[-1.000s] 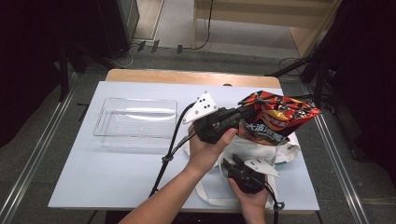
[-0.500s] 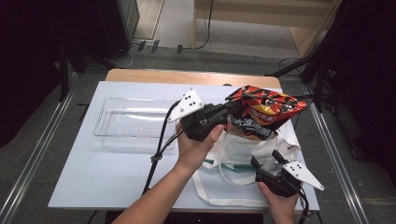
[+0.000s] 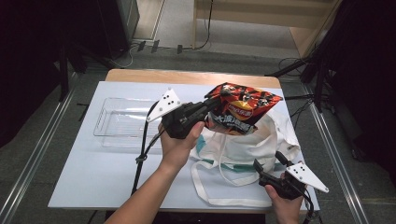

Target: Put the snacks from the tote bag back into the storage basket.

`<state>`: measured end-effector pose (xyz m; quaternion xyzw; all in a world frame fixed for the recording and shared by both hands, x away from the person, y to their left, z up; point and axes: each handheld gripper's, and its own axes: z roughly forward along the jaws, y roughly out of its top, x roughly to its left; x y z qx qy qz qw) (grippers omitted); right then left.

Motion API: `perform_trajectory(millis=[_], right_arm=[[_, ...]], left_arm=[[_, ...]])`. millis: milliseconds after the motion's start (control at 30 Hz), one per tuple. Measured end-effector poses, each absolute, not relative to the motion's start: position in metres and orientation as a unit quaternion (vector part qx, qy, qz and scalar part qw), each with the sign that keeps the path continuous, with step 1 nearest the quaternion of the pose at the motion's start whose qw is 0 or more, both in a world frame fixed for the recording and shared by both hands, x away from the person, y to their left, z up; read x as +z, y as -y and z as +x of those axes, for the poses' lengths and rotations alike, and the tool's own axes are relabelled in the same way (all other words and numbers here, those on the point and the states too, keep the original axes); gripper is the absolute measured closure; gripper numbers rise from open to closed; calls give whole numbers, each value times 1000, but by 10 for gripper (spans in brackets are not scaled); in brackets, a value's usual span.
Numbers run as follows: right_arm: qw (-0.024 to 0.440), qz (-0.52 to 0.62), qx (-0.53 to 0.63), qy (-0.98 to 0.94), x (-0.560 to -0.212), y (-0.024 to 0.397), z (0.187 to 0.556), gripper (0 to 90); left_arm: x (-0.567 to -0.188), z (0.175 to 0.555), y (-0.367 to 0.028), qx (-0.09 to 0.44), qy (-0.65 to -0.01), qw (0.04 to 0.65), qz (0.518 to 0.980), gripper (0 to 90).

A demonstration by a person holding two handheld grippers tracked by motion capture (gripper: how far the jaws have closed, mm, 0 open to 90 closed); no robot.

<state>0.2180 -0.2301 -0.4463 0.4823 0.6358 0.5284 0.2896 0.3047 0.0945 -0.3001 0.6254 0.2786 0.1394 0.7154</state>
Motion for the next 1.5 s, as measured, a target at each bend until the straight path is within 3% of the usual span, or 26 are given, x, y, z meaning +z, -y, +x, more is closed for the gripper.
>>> perform_trajectory(millis=[1500], right_arm=[[315, 472, 508, -648, -446, 221, 216, 153]], left_arm=[[-312, 308, -231, 224, -357, 691, 587, 900]])
